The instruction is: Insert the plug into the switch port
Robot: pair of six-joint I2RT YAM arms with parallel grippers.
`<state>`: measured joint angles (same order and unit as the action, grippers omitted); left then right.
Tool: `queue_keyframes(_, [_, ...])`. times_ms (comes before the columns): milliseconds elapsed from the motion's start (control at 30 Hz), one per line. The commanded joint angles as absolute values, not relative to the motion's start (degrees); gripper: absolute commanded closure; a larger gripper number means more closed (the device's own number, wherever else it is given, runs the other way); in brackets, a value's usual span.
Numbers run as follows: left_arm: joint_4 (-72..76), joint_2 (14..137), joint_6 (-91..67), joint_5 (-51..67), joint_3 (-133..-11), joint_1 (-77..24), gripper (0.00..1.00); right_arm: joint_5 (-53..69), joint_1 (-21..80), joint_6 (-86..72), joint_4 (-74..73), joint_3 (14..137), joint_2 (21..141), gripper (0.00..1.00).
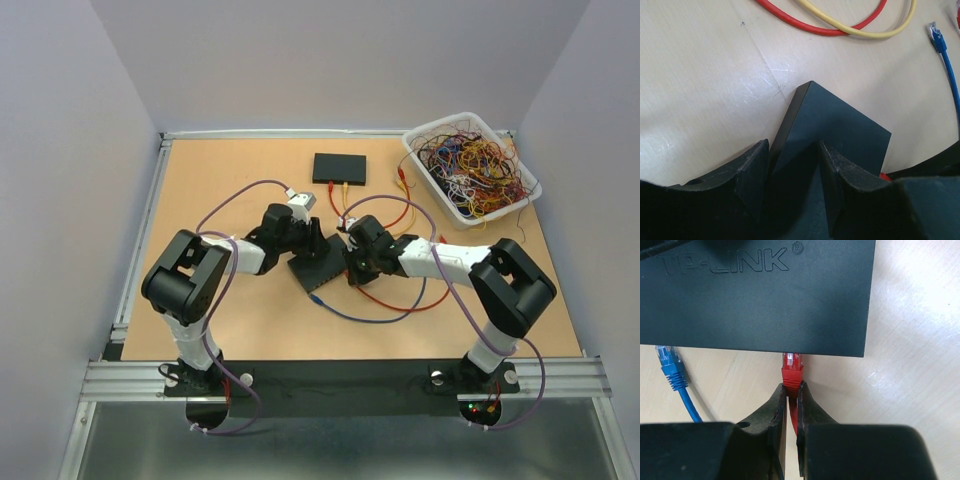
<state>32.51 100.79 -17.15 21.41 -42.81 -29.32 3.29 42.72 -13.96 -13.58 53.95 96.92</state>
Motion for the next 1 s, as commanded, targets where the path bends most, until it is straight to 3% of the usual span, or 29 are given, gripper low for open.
queue_keyframes(0, [28.5,100.3,-17.3,26.9,-39.2,-33.7,0.47,-2.8,42.3,-10.3,-9.0,57.1,96.4,1.0])
queue_keyframes(267, [28.7,101.5,-18.1,24.7,-38.8,-37.4,0.47,-8.6,42.3,-5.1,-10.5,58.4,96.2,1.0])
queue_keyframes(967, [27.0,103.4,-13.9,29.9,-41.4,-43.2,0.5,-5.2,42.3,15.5,-8.0,64.9,97.6,0.99])
